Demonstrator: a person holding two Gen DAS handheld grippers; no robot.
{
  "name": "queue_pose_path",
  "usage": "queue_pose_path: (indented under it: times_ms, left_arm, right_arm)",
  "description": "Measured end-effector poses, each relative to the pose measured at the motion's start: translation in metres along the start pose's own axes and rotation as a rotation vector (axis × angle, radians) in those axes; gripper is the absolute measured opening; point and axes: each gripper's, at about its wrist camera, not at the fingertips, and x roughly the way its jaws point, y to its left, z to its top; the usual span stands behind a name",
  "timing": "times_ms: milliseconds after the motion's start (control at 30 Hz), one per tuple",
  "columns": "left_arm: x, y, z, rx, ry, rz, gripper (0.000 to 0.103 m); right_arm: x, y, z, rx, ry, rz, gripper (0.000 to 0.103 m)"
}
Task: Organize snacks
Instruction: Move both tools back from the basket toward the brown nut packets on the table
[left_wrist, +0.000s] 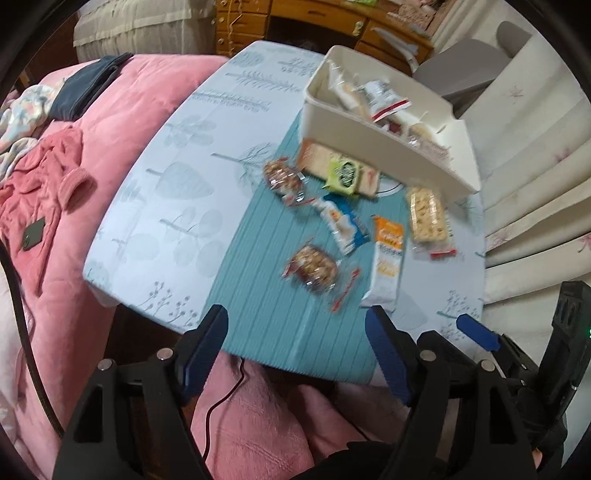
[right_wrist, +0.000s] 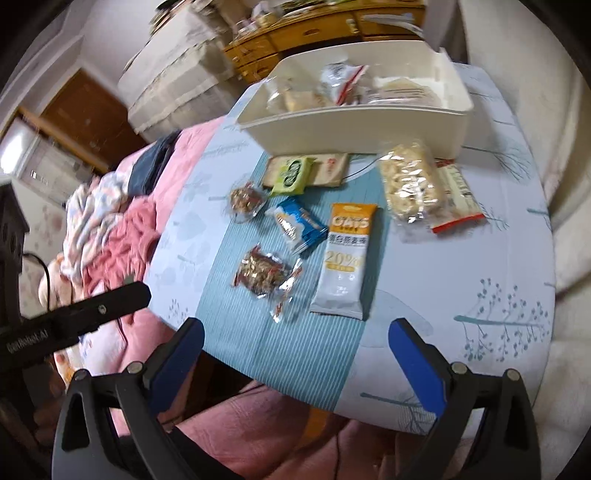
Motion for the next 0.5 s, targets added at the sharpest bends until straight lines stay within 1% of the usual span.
queue_pose_path:
  times_ms: [100,300,400,500]
  left_arm:
    - [0.001,0.012,0.001,-0.023,0.007,0.025,0.079]
    - [0.015,0.035,0.01,-0.061,0.058,0.046,0.079]
    - [0.024,0.041,0.021,-0.053,0.086,0.045,0.079]
    - [0.033,0.044,0.034,-0.029,0.11,0.036,0.084]
  right_arm:
    - [0.01,0.008,-0.002,-0.057,0.017,0.011,0.1]
    - [0.026,0.026,0.001,-0.17,0.015,-0.011,0.096]
    - [0.033,0.035,0.006,-0.213,0.009,-0.022,0.096]
    - [0.042,0.046,0.01,-0.249,0.015,-0.046,0.096]
